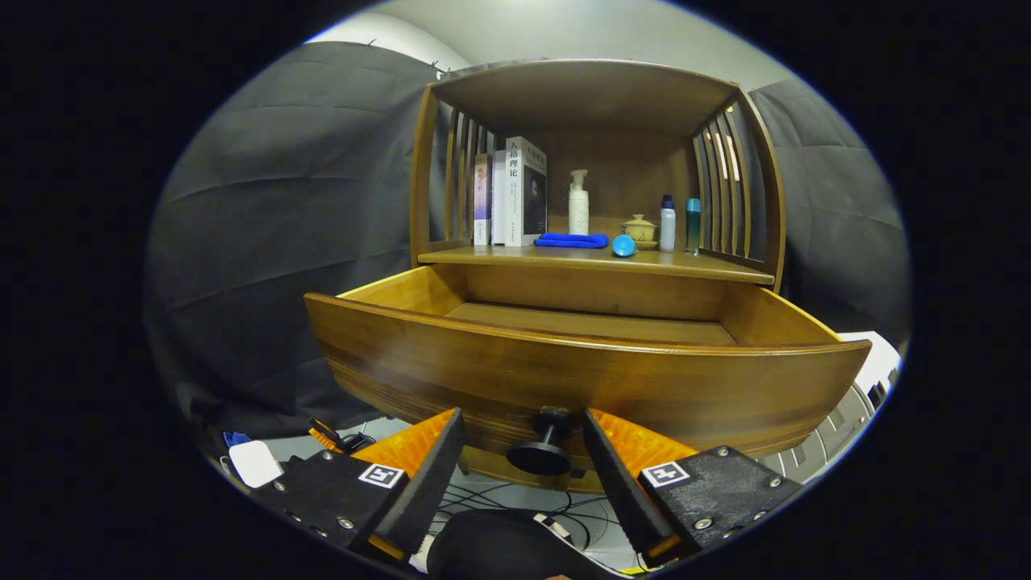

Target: Pull open the drawer, take out the items inside it, and place them on the countertop above the cabinet.

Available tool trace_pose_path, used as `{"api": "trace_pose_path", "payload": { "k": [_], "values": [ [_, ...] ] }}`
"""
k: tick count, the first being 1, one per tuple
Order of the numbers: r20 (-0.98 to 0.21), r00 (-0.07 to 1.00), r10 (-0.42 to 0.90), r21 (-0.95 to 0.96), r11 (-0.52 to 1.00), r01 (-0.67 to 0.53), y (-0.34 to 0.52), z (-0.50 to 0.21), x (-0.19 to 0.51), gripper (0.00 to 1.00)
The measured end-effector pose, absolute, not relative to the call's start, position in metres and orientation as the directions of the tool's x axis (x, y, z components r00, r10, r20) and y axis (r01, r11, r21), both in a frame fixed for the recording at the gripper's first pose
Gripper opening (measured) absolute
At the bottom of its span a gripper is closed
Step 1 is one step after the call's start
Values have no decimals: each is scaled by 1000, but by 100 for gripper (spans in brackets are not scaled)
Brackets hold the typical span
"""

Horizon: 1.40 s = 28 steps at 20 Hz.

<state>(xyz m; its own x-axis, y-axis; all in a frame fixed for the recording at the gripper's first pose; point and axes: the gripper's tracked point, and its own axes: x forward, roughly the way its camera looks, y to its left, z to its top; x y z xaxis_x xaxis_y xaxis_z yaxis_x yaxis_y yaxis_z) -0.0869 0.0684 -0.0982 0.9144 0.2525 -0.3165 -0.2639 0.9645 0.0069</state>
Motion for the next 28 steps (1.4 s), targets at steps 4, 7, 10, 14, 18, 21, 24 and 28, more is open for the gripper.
{"api": "trace_pose_path", "payload": {
  "k": [4,7,10,14,18,21,24,28],
  "values": [
    [-308,934,179,22,983,-181,53,-98,-64,90],
    [-311,938,151,26,988,-150,56,-97,-47,88],
    [-306,945,119,16,993,-120,57,-98,-21,88],
    [-308,948,81,-4,996,-86,58,-97,20,89],
    [-286,958,35,-40,998,-49,61,-104,57,89],
    [-268,964,-1,-68,997,-18,60,-107,80,90],
    [-257,966,-14,-70,998,-5,60,-109,102,90],
    [-267,963,-37,-73,997,18,63,-112,116,90]
  ]
}}
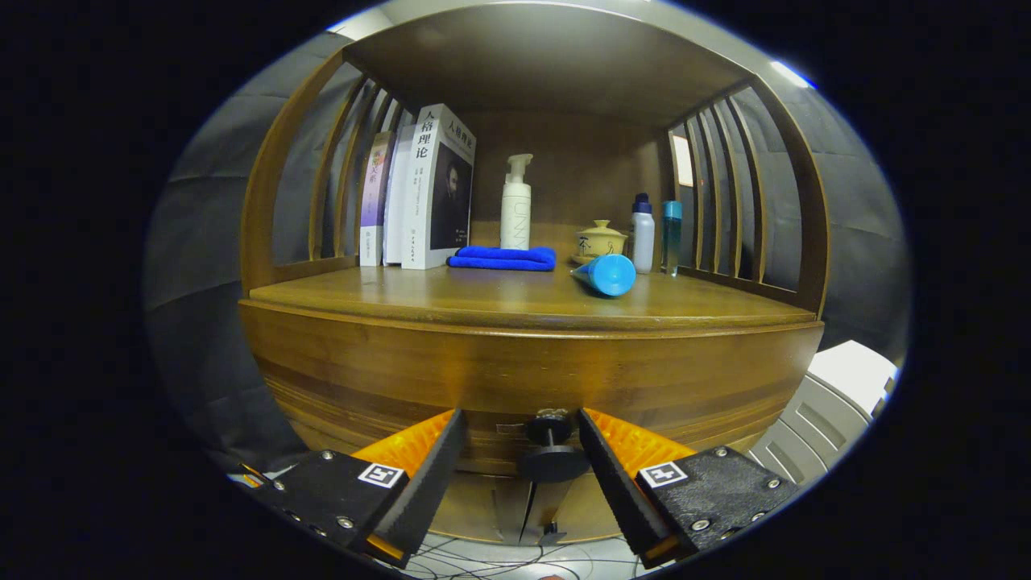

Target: Pull open the drawer, take out the items inside it, and place them on the countertop above the cabinet.

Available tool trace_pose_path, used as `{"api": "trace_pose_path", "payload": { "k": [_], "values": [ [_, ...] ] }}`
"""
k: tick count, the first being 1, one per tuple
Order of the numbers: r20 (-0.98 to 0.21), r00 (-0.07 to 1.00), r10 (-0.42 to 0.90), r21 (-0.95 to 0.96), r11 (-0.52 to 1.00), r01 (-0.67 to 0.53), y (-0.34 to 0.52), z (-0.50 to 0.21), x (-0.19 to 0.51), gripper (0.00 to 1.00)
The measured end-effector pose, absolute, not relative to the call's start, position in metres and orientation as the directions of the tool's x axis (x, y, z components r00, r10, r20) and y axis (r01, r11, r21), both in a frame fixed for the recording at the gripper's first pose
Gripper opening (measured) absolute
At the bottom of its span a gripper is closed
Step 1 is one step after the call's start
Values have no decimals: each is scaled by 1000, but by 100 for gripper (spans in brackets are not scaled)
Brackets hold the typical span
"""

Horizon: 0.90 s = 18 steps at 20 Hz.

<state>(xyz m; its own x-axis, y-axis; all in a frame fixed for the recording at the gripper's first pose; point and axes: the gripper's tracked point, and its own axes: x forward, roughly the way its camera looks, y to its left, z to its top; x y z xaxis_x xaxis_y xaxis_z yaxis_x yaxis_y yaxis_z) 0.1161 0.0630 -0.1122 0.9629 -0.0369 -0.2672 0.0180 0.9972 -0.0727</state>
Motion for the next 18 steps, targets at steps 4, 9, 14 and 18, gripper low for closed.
{"api": "trace_pose_path", "payload": {
  "k": [4,9,14,18],
  "values": [
    [-283,959,-6,-102,994,-24,57,-119,101,91],
    [-227,973,46,-31,998,-55,36,-78,54,93],
    [-101,994,40,-65,997,-47,3,-21,13,93],
    [-37,998,52,-72,996,-55,-6,3,-16,93]
  ]
}}
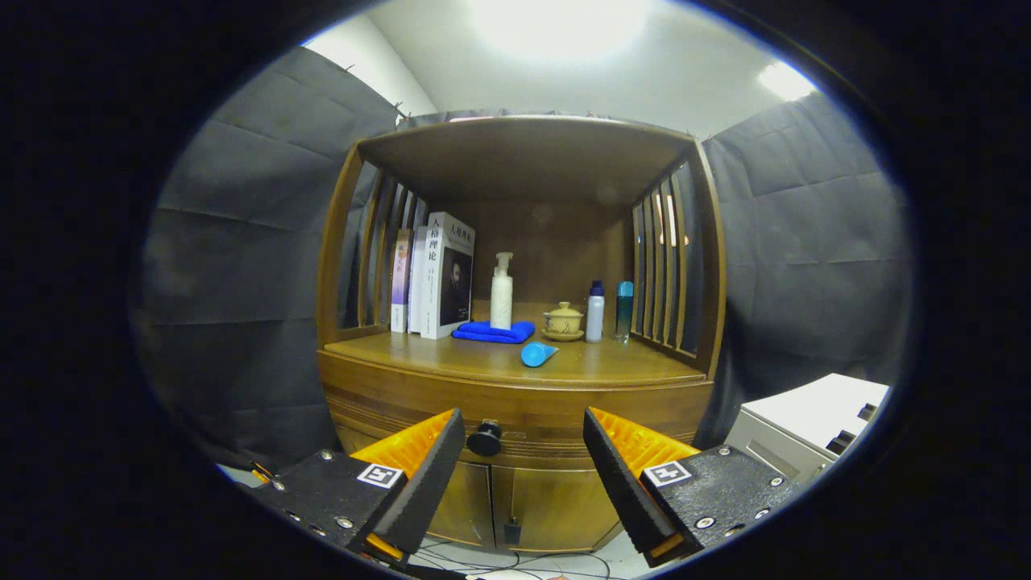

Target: Pull open the drawer, take out the items inside it, and place them on the countertop above the cabinet.

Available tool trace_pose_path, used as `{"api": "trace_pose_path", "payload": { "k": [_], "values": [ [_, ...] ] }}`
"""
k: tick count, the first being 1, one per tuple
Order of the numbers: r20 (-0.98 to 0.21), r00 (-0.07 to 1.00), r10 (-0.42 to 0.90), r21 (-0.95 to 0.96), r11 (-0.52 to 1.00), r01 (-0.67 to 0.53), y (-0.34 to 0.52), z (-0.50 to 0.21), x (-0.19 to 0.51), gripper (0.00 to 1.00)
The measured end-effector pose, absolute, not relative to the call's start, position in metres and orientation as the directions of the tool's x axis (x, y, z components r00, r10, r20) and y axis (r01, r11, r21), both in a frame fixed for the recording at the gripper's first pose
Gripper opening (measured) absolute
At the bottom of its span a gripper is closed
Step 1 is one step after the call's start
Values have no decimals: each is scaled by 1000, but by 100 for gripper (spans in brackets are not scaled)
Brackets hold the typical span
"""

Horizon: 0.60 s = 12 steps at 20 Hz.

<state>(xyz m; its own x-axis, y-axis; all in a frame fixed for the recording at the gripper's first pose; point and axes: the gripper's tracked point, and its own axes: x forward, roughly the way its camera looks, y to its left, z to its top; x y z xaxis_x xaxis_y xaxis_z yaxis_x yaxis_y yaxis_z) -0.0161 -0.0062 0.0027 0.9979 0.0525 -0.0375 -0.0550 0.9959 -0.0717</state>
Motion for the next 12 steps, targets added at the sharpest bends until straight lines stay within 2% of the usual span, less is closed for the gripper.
{"api": "trace_pose_path", "payload": {
  "k": [2,8,12],
  "values": [
    [-16,999,48,-67,997,-48,-8,6,-26,93],
    [-107,992,61,-27,998,-65,-8,-27,-36,93],
    [-116,991,66,-29,997,-69,-9,-31,-38,93]
  ]
}}
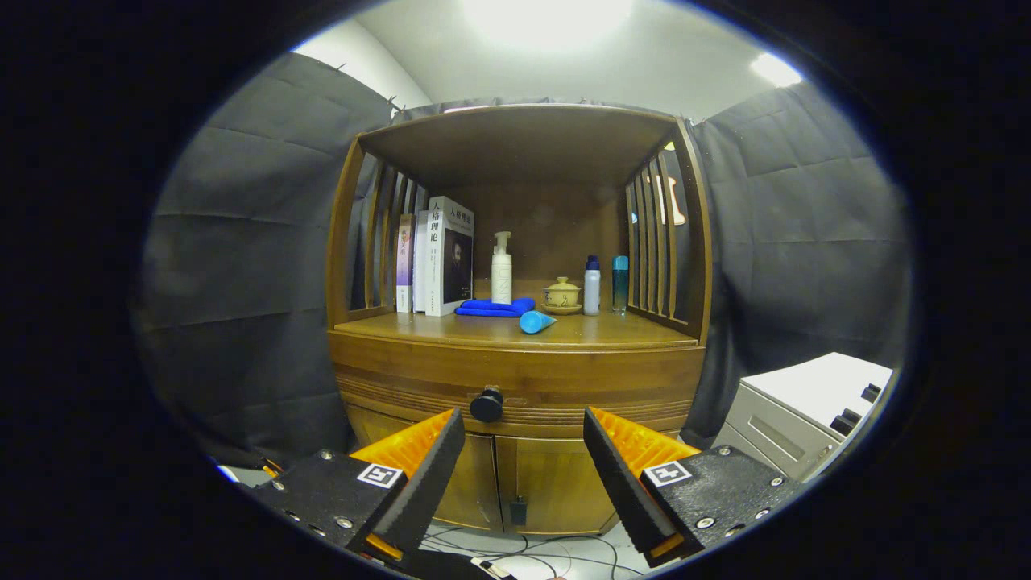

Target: Pull open the drawer, take out the items inside it, and place them on the countertop above the cabinet.

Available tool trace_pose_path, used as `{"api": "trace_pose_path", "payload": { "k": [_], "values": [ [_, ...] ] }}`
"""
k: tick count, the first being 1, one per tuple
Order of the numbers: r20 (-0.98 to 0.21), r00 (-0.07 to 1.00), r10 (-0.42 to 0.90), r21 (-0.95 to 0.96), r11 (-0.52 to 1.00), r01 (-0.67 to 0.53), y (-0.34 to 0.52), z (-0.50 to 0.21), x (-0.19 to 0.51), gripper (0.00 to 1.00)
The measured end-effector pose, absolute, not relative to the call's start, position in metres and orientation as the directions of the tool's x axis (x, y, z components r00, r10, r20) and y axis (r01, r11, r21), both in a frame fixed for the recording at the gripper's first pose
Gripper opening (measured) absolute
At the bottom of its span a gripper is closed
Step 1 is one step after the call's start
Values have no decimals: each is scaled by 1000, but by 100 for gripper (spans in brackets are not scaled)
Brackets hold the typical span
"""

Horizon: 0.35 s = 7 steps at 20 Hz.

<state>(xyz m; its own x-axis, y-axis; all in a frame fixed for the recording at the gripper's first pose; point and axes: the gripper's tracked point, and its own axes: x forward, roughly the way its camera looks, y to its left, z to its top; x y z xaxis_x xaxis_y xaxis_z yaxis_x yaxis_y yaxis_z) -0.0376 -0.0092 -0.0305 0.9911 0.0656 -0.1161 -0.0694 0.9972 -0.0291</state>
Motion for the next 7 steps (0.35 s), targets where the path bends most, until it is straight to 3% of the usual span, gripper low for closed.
{"api": "trace_pose_path", "payload": {
  "k": [7],
  "values": [
    [-125,989,76,-16,997,-78,-7,-33,-38,93]
  ]
}}
